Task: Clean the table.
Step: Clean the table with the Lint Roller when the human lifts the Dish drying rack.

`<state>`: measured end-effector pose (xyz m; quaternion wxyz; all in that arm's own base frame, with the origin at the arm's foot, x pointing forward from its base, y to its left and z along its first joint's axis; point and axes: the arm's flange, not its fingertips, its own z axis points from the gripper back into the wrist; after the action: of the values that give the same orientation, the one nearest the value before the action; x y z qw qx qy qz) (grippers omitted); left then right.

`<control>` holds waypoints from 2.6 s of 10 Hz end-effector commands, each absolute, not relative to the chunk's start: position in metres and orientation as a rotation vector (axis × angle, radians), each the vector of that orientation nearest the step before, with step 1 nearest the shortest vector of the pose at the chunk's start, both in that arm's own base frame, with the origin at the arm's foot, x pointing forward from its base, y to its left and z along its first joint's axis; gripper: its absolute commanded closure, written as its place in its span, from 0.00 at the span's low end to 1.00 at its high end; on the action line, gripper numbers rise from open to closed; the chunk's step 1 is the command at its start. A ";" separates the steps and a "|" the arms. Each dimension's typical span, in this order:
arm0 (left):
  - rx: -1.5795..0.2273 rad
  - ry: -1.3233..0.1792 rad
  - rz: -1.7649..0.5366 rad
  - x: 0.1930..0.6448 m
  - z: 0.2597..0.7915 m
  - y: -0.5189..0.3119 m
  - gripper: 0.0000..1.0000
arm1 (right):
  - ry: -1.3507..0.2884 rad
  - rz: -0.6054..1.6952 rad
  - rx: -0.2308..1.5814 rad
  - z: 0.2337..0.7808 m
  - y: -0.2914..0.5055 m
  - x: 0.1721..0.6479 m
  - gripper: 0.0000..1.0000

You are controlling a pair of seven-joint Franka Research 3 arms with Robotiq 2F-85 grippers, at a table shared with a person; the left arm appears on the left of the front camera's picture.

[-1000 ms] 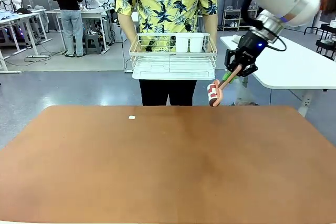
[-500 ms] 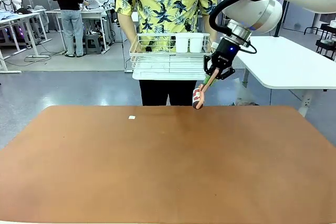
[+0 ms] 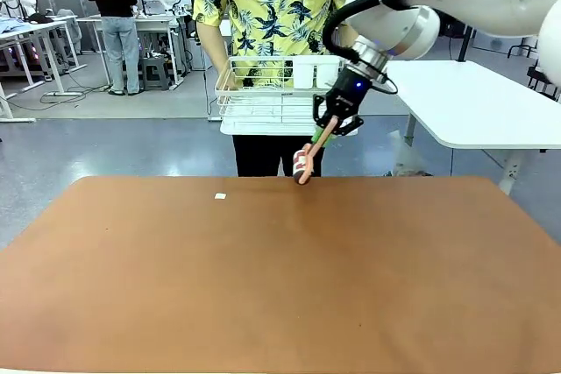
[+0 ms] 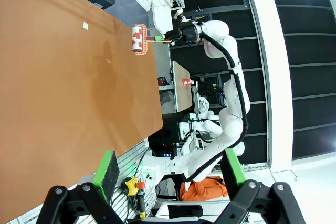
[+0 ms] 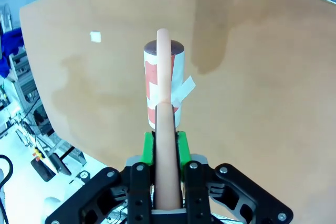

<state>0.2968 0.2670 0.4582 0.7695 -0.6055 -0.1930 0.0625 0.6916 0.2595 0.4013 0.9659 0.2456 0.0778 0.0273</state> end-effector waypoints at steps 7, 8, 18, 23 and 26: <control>-1.332 -0.443 0.116 0.296 0.460 0.270 0.00 | 0.191 0.002 0.525 0.347 0.342 0.699 0.79; -1.332 -0.443 0.116 0.296 0.460 0.270 0.00 | 0.201 -0.003 0.516 0.339 0.346 0.699 0.79; -1.332 -0.443 0.116 0.296 0.460 0.270 0.00 | 0.252 0.018 0.522 0.281 0.421 0.671 0.79; -1.332 -0.443 0.116 0.296 0.460 0.270 0.00 | 0.291 0.022 0.563 0.285 0.482 0.654 0.79; -1.332 -0.443 0.116 0.296 0.460 0.270 0.00 | 0.361 0.001 0.542 0.285 0.502 0.653 0.79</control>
<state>0.2967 0.2671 0.4582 0.7695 -0.6056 -0.1931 0.0626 0.6496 0.4777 0.3024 0.9478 0.2997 0.1092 0.0030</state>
